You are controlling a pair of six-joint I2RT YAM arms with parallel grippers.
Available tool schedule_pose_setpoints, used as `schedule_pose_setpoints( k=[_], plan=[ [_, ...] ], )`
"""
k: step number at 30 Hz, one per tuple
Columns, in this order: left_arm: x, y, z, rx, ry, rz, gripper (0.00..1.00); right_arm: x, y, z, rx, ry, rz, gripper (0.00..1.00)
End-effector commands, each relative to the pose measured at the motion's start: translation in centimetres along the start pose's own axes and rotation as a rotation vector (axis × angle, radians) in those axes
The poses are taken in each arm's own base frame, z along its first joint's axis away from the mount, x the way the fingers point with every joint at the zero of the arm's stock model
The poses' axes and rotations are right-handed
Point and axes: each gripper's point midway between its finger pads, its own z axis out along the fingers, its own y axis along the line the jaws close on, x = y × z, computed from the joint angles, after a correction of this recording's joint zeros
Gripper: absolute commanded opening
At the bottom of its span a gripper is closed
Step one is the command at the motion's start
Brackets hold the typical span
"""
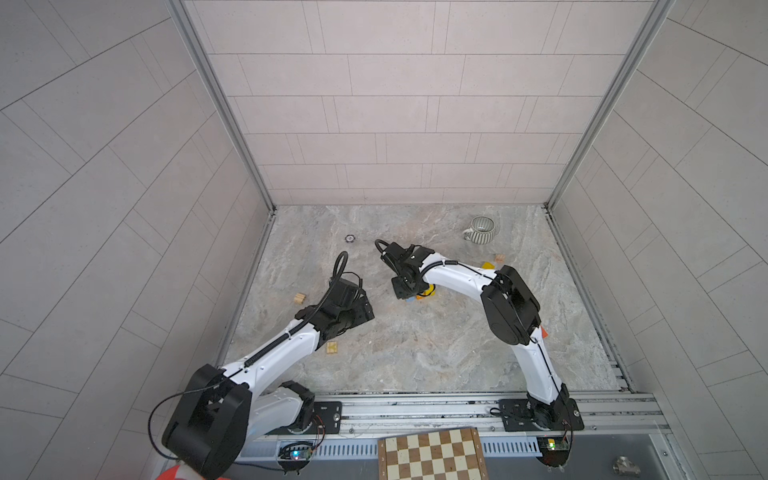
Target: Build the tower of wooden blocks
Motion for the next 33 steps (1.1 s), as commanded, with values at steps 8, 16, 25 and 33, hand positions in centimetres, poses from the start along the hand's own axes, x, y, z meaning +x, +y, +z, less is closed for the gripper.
schedule_pose_setpoints(
  k=[8, 16, 25, 33],
  plan=[
    [-1.0, -1.5, -0.5, 0.034, 0.007, 0.011, 0.87, -1.2, -2.5, -3.5, 0.021, -0.046, 0.029, 0.25],
    [-1.0, -1.6, -0.1, 0.030, 0.012, 0.014, 0.88, -1.1, -3.8, -2.8, 0.034, -0.037, 0.046, 0.25],
    [-0.7, -1.4, 0.3, 0.027, 0.021, 0.014, 0.87, -1.0, -4.1, -2.2, 0.043, -0.027, 0.048, 0.27],
    [-0.7, -1.3, 0.3, 0.026, 0.021, 0.013, 0.88, -0.9, -4.2, -2.1, 0.046, -0.025, 0.047, 0.31]
  ],
)
